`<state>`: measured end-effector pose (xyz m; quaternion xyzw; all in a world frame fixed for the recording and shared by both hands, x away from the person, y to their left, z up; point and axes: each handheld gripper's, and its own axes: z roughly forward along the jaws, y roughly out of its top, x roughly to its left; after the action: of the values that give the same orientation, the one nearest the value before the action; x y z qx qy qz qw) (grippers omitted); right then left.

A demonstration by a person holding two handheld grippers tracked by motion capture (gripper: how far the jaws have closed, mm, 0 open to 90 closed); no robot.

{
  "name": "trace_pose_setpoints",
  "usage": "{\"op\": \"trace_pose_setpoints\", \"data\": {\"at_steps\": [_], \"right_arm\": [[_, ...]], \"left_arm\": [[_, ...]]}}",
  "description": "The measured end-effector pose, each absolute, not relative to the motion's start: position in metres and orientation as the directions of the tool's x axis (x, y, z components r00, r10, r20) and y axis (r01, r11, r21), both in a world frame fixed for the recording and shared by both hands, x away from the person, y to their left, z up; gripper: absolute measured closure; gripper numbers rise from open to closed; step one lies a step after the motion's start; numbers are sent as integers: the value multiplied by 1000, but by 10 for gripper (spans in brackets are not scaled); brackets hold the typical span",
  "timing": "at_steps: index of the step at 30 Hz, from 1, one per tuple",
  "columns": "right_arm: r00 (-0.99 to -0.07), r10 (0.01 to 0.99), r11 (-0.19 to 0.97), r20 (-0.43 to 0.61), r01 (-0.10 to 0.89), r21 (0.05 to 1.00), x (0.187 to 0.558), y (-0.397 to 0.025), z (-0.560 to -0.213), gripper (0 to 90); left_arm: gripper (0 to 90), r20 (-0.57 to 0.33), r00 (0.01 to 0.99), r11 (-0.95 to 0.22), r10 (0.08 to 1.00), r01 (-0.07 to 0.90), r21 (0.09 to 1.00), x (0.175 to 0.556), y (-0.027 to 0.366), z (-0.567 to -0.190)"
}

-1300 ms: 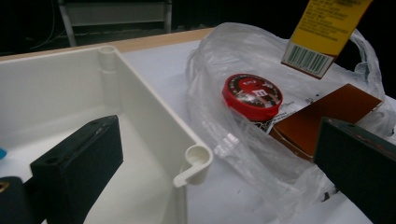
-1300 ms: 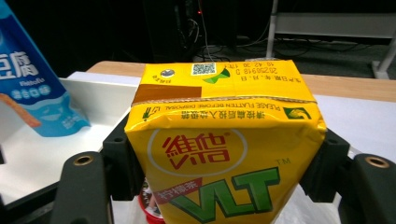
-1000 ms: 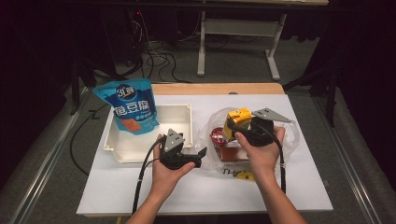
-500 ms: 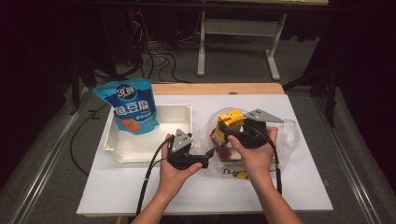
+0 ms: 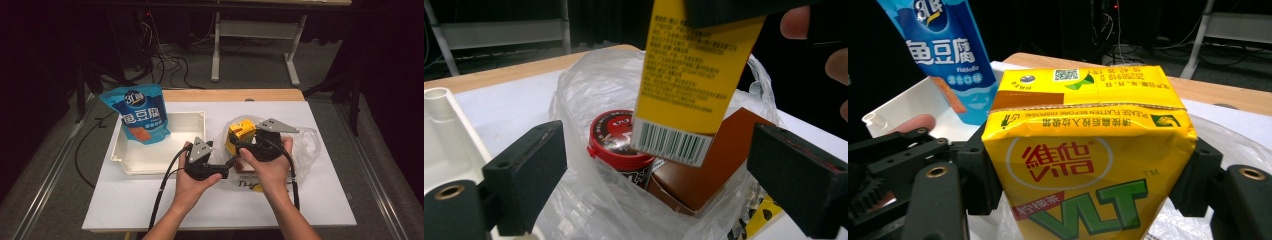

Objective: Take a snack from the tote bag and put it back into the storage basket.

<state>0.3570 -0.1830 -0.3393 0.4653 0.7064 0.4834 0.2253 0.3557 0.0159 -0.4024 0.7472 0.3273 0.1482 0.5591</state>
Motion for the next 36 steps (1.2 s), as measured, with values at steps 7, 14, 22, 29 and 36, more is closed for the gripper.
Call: {"op": "trace_pose_setpoints", "data": {"at_steps": [7, 14, 22, 29, 36], "right_arm": [[-483, 865, 107, 135, 441, 891, 355, -177, -340, 306], [-511, 848, 120, 140, 443, 889, 353, -169, -341, 306], [-538, 831, 135, 142, 443, 886, 352, -160, -343, 306], [-556, 817, 135, 151, 440, 888, 352, -158, -343, 303], [-578, 802, 137, 150, 423, 896, 353, -161, -344, 276]], "left_arm": [[157, -141, 746, -155, 651, 313, 937, 356, 11, -402], [235, -99, 736, -176, 670, 287, 942, 355, 7, -402], [274, -104, 738, -170, 667, 287, 943, 357, 7, -401], [434, -127, 748, -145, 652, 286, 947, 357, 12, -400], [498, -145, 750, -130, 646, 295, 947, 354, 14, -400]]}}
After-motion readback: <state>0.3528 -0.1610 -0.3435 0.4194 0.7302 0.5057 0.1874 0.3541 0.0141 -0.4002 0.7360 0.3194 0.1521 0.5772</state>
